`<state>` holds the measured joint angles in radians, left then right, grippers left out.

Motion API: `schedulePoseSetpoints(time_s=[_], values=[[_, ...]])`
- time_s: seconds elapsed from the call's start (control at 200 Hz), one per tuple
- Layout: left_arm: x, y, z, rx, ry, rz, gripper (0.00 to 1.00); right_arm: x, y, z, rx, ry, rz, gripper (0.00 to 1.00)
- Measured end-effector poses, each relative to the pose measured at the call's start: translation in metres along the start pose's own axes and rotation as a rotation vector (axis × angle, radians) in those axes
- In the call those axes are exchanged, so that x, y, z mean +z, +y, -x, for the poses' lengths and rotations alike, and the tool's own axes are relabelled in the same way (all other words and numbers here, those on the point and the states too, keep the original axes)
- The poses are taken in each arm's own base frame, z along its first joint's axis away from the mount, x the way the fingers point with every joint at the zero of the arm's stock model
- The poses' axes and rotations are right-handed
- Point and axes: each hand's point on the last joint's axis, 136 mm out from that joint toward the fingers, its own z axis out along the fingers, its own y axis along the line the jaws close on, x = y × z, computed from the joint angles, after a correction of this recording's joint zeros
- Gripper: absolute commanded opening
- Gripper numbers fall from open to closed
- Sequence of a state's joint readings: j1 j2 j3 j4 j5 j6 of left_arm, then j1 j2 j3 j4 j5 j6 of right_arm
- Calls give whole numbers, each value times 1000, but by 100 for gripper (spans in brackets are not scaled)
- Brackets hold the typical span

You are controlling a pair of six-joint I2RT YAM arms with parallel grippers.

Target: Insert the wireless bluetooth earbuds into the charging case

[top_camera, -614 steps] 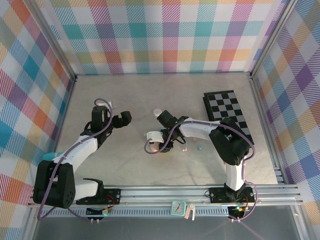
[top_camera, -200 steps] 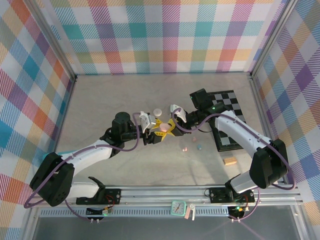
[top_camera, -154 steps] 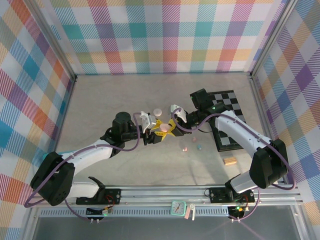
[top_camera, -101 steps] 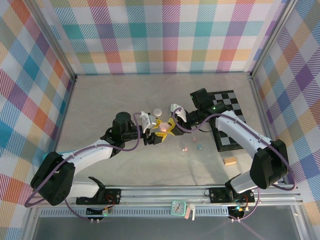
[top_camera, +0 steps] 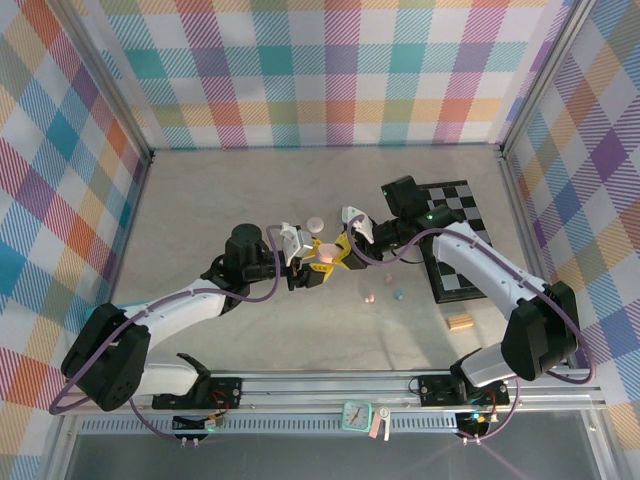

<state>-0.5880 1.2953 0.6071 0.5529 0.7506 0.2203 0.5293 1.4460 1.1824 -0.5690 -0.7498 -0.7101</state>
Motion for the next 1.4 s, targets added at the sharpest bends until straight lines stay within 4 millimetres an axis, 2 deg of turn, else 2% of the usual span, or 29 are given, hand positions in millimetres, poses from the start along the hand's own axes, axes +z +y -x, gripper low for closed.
schedulePoseSetpoints(time_s=[0.235, 0.355, 0.495, 0.66, 0.955, 1.17, 1.4], values=[[1, 1, 8, 7, -13, -3, 54, 0, 0, 0, 0, 1, 0, 32], [1, 0, 8, -3, -13, -6, 46, 0, 0, -1, 3, 2, 1, 32], [1, 1, 7, -5, -11, -8, 51, 0, 0, -1, 5, 4, 1, 32], [2, 1, 6, -7, -9, -8, 51, 0, 0, -2, 5, 4, 0, 32], [2, 1, 5, -9, -7, -11, 57, -2, -1, 0, 6, -9, -11, 32], [2, 1, 5, -12, -7, -10, 51, -5, 1, 2, -3, -19, -20, 32], [3, 1, 5, -17, -7, -12, 50, -4, 1, 1, -1, -19, -21, 32]])
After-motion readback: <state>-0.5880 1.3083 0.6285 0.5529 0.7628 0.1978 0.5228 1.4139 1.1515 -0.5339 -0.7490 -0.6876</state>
